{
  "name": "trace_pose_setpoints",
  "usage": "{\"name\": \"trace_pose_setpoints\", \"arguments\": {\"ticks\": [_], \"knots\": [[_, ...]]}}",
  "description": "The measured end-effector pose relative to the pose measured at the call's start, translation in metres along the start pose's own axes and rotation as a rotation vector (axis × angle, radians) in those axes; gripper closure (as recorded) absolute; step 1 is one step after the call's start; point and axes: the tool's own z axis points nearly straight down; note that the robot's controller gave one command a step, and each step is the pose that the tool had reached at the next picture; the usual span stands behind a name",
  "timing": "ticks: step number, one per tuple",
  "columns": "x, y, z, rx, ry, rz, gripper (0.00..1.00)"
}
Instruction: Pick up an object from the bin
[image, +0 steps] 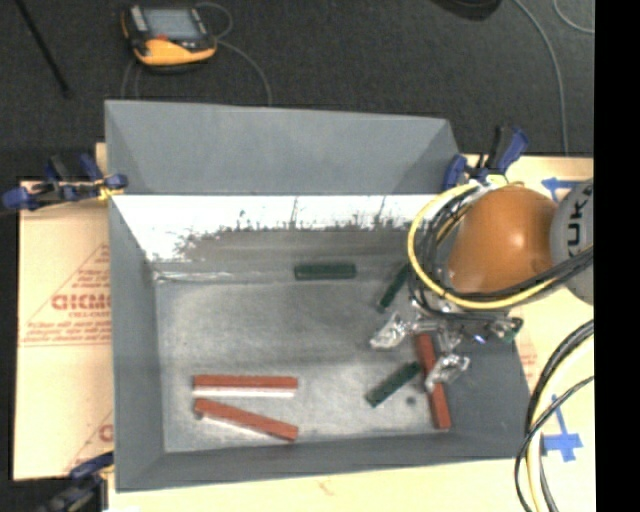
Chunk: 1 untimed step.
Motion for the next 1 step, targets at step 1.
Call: {"name": "trace_pose_setpoints", "arguments": {"ticks": [1], "knots": [[-0.0154,-0.0053,0.0078,0.002,0.008,-0.017,1.0]]}}
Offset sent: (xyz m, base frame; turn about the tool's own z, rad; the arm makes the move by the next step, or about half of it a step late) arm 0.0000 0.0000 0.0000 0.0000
